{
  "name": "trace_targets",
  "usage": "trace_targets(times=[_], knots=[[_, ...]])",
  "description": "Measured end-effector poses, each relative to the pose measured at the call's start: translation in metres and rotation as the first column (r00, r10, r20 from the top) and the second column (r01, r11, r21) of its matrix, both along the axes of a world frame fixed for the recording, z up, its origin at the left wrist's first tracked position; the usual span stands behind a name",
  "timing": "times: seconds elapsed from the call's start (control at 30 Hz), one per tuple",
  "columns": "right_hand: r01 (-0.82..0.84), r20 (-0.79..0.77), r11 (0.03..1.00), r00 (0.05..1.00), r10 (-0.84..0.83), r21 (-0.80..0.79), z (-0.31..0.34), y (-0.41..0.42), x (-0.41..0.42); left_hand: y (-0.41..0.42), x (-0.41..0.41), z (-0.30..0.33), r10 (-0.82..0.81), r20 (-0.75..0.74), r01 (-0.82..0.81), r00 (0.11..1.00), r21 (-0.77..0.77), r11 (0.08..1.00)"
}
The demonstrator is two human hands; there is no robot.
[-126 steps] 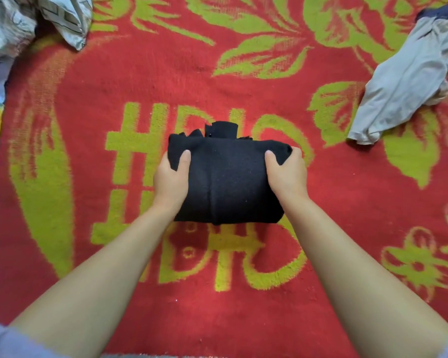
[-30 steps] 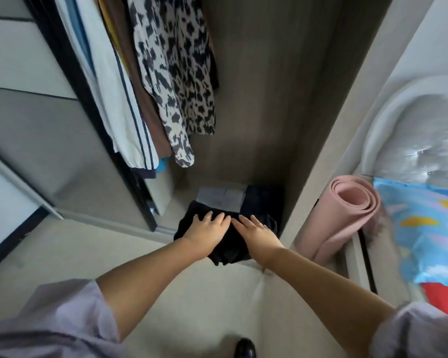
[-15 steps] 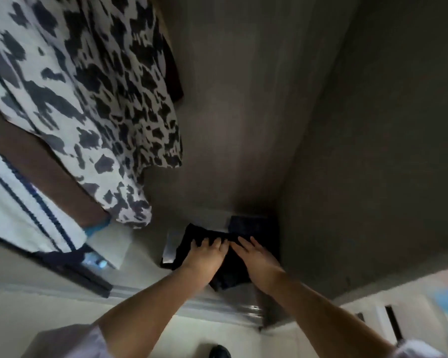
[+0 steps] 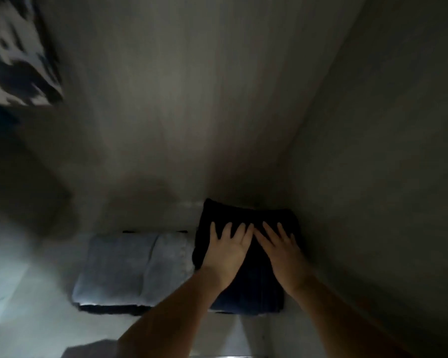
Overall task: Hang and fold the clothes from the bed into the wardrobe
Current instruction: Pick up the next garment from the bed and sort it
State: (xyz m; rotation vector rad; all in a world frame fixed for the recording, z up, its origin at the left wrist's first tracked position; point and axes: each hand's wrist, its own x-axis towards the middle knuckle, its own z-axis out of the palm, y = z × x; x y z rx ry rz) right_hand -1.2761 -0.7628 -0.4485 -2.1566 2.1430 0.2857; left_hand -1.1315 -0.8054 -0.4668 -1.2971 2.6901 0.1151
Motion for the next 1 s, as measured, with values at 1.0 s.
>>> trace_targets(times=[1.0], knots=[[0.218, 0.077, 0.964, 0.970, -0.232, 0.155, 0.331, 0.077, 0.083, 0.051, 0.108, 0.354, -0.073, -0.157, 0.091, 0.985, 0.109, 0.990]])
